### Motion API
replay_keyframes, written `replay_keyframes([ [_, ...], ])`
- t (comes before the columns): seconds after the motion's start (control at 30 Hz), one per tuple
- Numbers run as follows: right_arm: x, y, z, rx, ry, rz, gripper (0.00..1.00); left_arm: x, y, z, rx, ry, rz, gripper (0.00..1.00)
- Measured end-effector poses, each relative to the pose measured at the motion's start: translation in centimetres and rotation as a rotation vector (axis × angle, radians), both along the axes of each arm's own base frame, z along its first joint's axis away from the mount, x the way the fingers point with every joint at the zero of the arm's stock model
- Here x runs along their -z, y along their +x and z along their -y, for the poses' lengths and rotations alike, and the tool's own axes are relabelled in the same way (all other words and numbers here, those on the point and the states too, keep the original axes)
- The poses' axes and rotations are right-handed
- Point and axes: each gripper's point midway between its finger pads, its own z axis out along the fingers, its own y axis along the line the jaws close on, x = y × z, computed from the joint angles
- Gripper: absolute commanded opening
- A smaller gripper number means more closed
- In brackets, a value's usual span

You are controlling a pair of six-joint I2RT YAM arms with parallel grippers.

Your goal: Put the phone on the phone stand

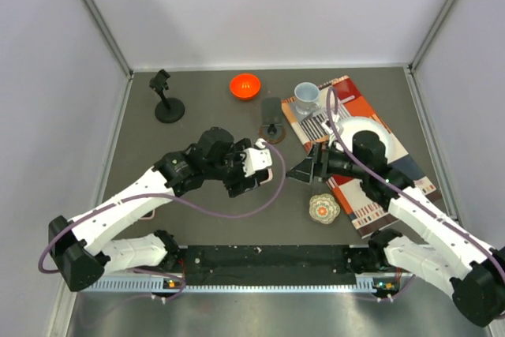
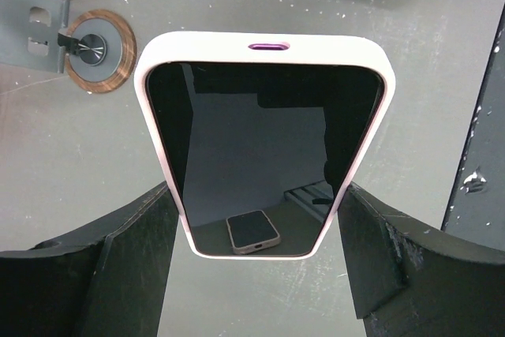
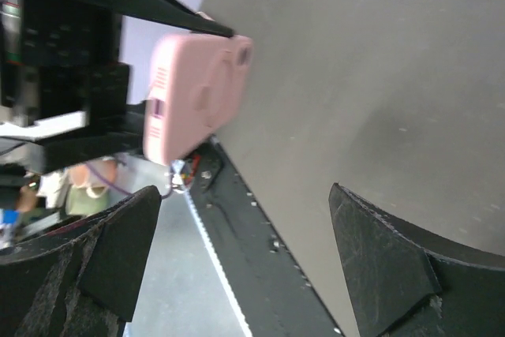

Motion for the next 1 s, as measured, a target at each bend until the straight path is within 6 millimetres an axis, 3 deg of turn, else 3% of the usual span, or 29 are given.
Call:
replay_keyframes([
  [0.13, -0.8, -0.5, -2.6, -0.043, 0.06, -0.05, 0.85, 1.0, 0.1, 0.1, 0.017, 0.051, 0.014, 0.0],
  [0.47, -0.1, -0.4, -7.0, -0.051, 0.024, -0.154, 0.71, 1.2, 0.5, -0.4, 0.004, 0.102, 0.067, 0.0],
  [0.57, -0.1, 0.0, -7.7, -0.052, 0.022, -0.153, 0.59, 1.6, 0.4, -0.5, 0.005, 0.118, 0.074, 0.0],
  [0.6, 0.0, 0.2, -7.8, -0.052, 0.02, -0.155, 0.47, 1.6, 0.4, -0.5, 0.005, 0.121, 0.077, 0.0],
  [0.67, 0.5, 0.4, -8.4, -0.055, 0.019, -0.167, 0.38, 1.7, 0.3, -0.4, 0.006, 0.131, 0.084, 0.0],
  [0.77, 1.0, 0.4, -9.2, -0.075, 0.01, -0.178, 0.14, 1.9, 0.1, -0.4, 0.01, 0.136, 0.086, 0.0],
  [0.8, 1.0, 0.3, -9.4, -0.082, 0.011, -0.175, 0.0, 2.0, 0.1, -0.4, 0.009, 0.138, 0.086, 0.09],
  [0.87, 1.3, 0.4, -9.5, -0.069, -0.001, -0.169, 0.0, 2.0, 0.2, -0.6, -0.002, 0.139, 0.098, 0.27],
  [0.9, 1.4, 0.6, -9.4, -0.06, -0.001, -0.177, 0.0, 1.9, 0.2, -0.7, -0.015, 0.132, 0.106, 0.59],
  [0.93, 1.3, 0.7, -9.5, -0.057, 0.004, -0.167, 0.0, 1.8, 0.3, -0.8, -0.027, 0.121, 0.115, 0.7],
  [1.0, 0.9, 0.9, -9.6, -0.041, 0.031, -0.137, 0.0, 1.1, 0.4, -1.2, -0.06, 0.092, 0.143, 0.82],
])
